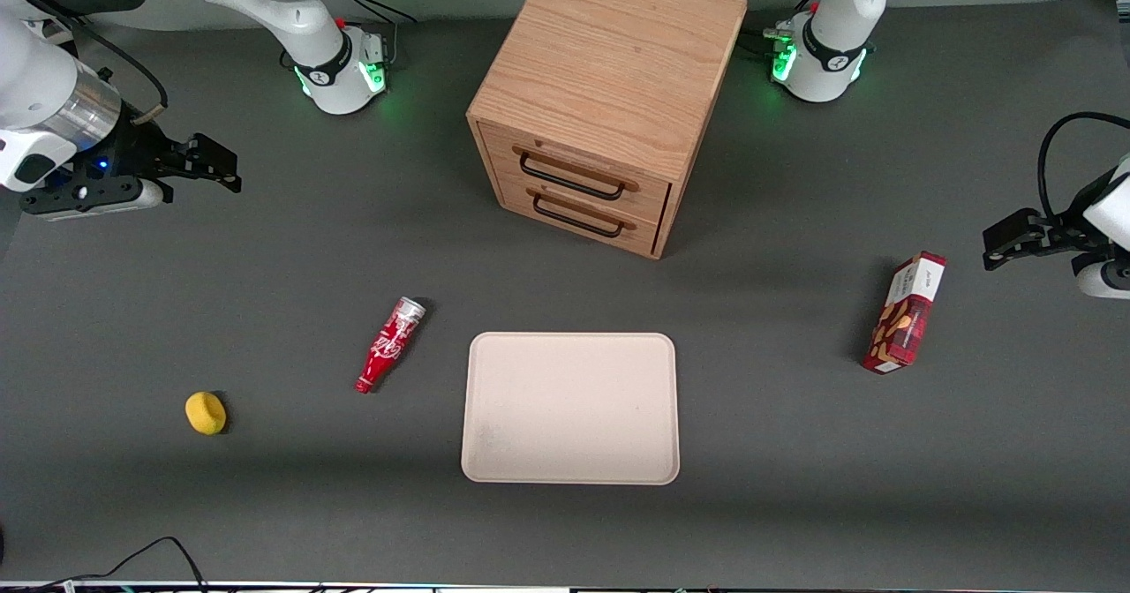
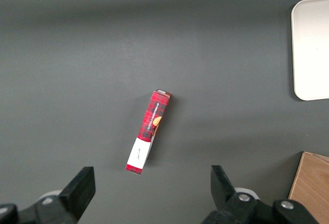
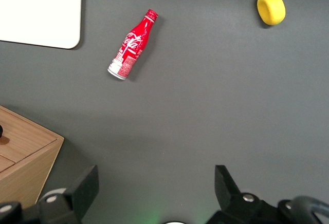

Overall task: Place coke bottle on tray
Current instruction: 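Move the open right gripper down toward the red Coca-Cola bottle, then close the right gripper around the bottle's body, then lift the bottle upright off the table with the right gripper, then carry the upright bottle over the cream tray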

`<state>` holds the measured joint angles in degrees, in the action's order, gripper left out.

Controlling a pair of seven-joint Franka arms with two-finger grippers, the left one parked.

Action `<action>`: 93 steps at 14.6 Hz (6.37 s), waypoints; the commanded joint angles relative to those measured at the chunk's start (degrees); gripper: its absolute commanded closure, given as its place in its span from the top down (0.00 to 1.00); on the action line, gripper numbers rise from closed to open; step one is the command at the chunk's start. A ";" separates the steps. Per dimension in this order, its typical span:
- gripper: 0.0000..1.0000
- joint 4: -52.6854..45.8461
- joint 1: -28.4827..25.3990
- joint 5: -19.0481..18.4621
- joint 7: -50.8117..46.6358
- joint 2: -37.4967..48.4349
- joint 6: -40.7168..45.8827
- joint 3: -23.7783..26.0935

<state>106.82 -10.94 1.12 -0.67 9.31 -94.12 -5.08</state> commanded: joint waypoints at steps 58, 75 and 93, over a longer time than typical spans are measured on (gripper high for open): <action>0.00 8.05 1.27 -9.21 -46.54 -28.94 -41.80 10.26; 0.00 -44.11 -1.08 -1.21 -30.27 -35.55 15.98 10.44; 0.00 -53.38 -17.01 -1.74 -19.64 -69.95 -20.39 3.76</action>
<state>56.20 -27.66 -0.66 -22.48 -59.29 -114.30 -0.95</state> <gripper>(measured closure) 0.454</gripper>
